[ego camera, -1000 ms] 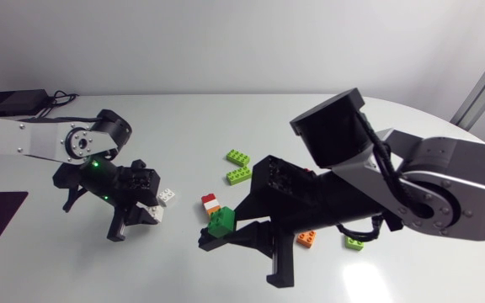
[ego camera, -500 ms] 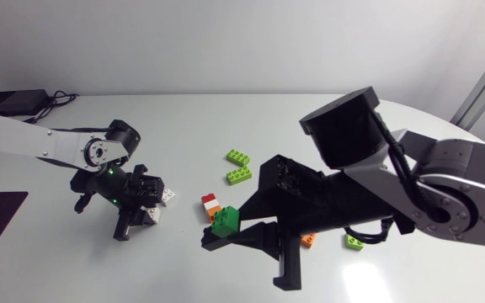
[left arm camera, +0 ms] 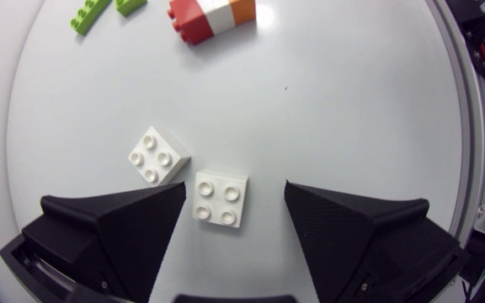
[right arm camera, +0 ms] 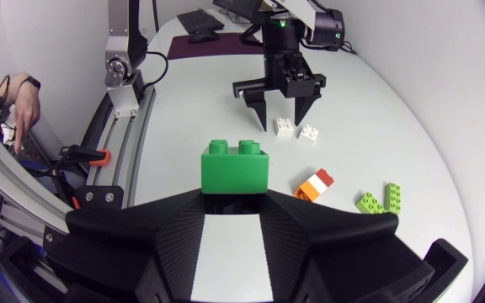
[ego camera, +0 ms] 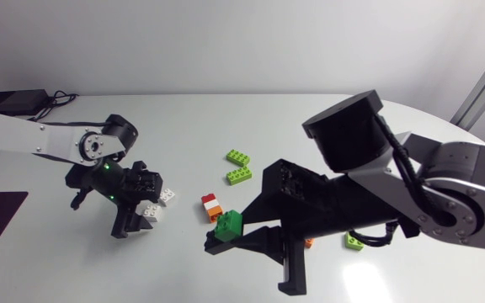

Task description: Separate the duplo bricks

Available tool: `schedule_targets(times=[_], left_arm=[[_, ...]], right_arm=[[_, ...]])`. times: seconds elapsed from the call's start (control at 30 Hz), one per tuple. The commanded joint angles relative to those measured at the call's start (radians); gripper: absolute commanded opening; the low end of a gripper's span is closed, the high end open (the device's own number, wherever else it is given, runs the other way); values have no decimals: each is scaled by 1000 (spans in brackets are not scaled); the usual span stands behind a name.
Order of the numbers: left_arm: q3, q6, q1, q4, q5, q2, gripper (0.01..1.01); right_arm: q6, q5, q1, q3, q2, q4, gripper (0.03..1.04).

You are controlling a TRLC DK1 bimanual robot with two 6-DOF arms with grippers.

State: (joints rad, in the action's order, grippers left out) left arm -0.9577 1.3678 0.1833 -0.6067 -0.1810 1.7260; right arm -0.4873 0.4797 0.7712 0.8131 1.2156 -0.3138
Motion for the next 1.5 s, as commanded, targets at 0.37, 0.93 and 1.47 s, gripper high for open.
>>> schedule_targets(times=[0.37,0.93,1.47], left_arm=[[-179,-136,61,-341,-454,-313,938],[-110,-173,222,-404,-584,-356,910],[-72,-242,249,-289,-618,-316,882]], right_arm=[[-16,0,5,3,19,-18,297],[10,-26,17,49,87,24,297],[39,-46,39,101,150,61,297]])
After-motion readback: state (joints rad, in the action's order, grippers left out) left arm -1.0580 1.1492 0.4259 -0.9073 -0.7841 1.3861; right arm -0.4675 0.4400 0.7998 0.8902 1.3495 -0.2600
